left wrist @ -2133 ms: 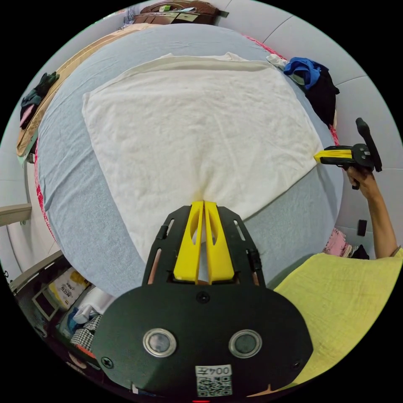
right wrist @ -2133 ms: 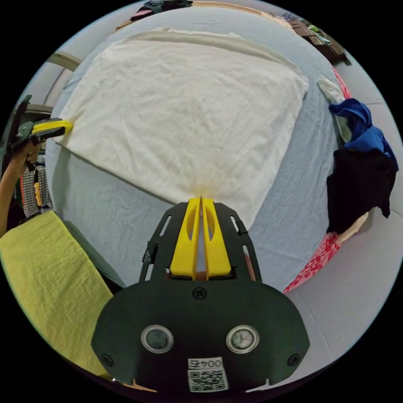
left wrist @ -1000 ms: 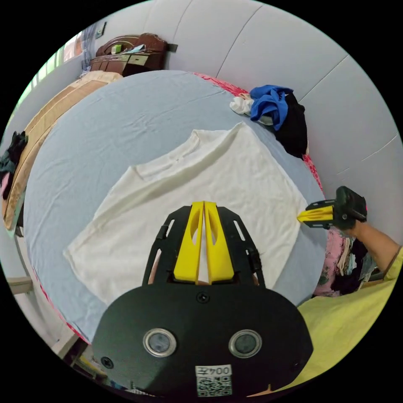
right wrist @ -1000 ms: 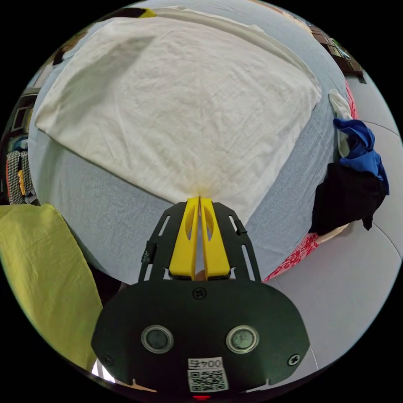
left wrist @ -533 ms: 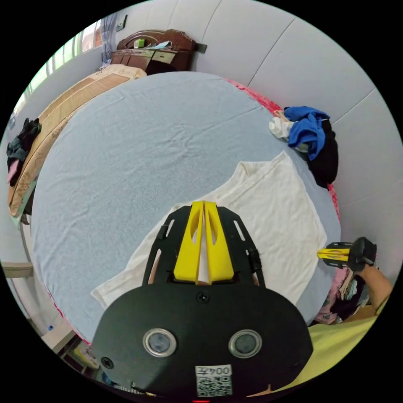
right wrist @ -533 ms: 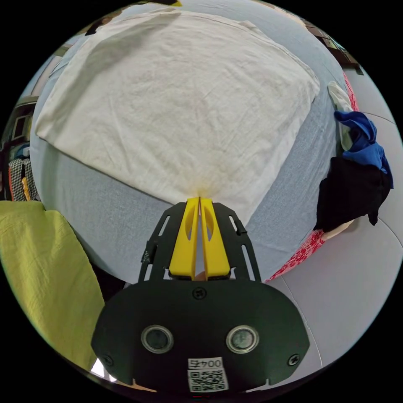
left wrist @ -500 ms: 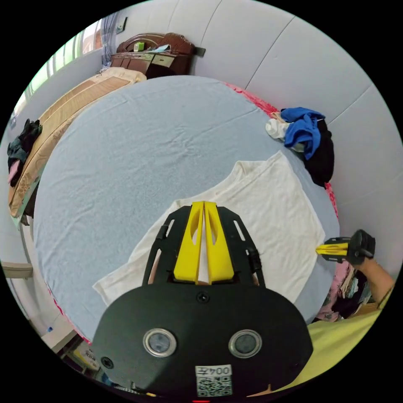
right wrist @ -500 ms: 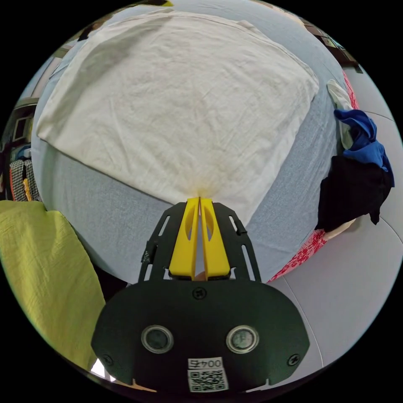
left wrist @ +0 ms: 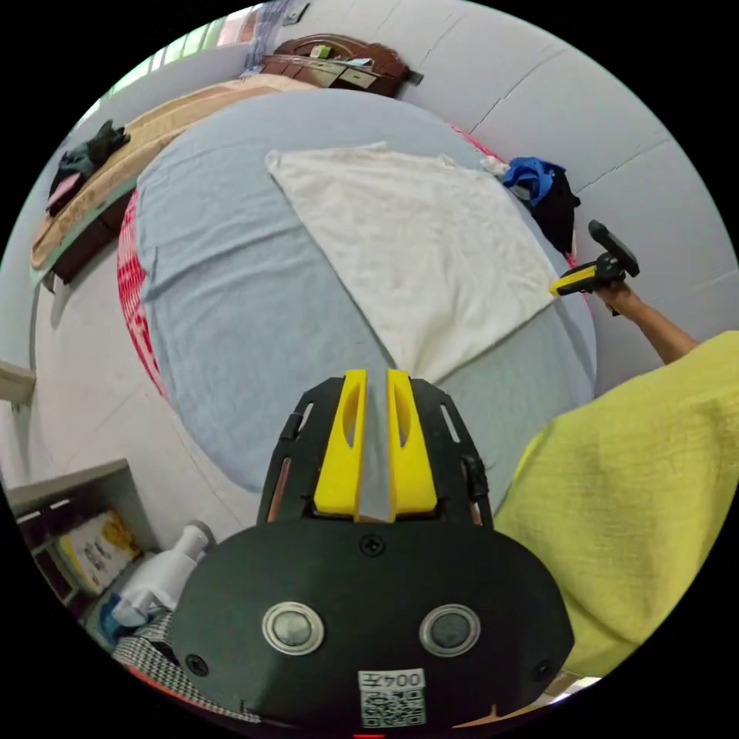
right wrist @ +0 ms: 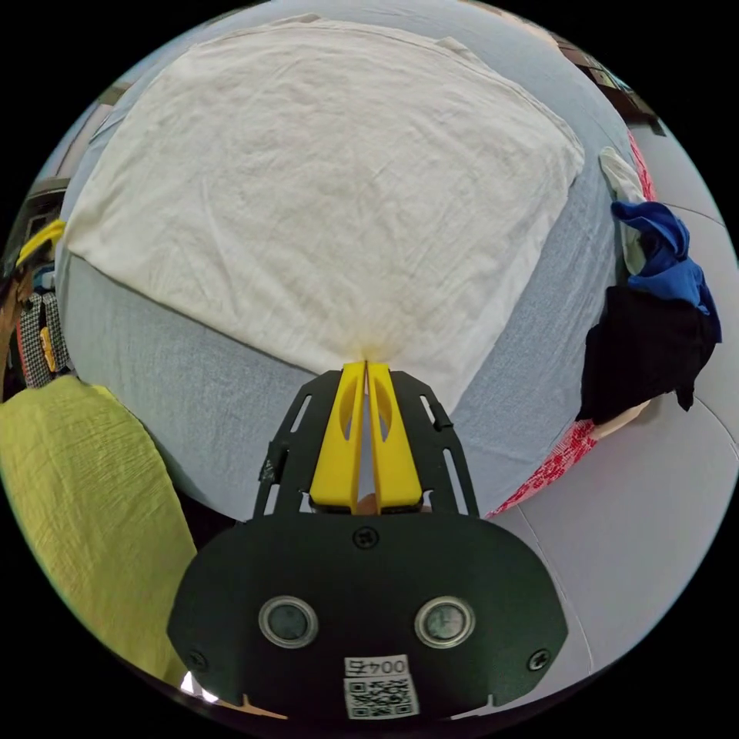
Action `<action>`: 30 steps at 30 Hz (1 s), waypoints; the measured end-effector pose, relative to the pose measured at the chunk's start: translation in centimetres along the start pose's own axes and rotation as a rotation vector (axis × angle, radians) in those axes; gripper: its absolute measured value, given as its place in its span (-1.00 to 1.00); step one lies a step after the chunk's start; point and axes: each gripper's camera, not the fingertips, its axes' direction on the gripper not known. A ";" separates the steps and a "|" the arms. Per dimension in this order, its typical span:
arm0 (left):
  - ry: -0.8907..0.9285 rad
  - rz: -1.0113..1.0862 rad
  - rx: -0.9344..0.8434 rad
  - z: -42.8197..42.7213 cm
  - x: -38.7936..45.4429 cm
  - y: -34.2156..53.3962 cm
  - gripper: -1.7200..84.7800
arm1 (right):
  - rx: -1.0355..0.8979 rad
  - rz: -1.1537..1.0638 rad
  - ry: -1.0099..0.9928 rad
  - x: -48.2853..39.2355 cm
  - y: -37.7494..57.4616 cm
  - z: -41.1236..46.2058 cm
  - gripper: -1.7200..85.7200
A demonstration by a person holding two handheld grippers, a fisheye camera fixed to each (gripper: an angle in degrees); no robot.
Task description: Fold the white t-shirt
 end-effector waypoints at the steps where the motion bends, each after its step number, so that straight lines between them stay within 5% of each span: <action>1: 0.003 -0.007 0.003 0.0 0.0 0.4 -0.86 | 0.015 0.015 -0.021 0.3 0.2 0.0 -0.98; 20: 0.075 0.088 0.032 0.8 0.5 1.4 -0.79 | -0.040 0.011 -0.012 1.3 -1.3 -1.1 -0.98; 30: 0.025 0.166 -0.010 3.2 1.2 -0.8 -0.93 | 0.013 0.074 -0.093 3.6 0.0 -2.2 -0.98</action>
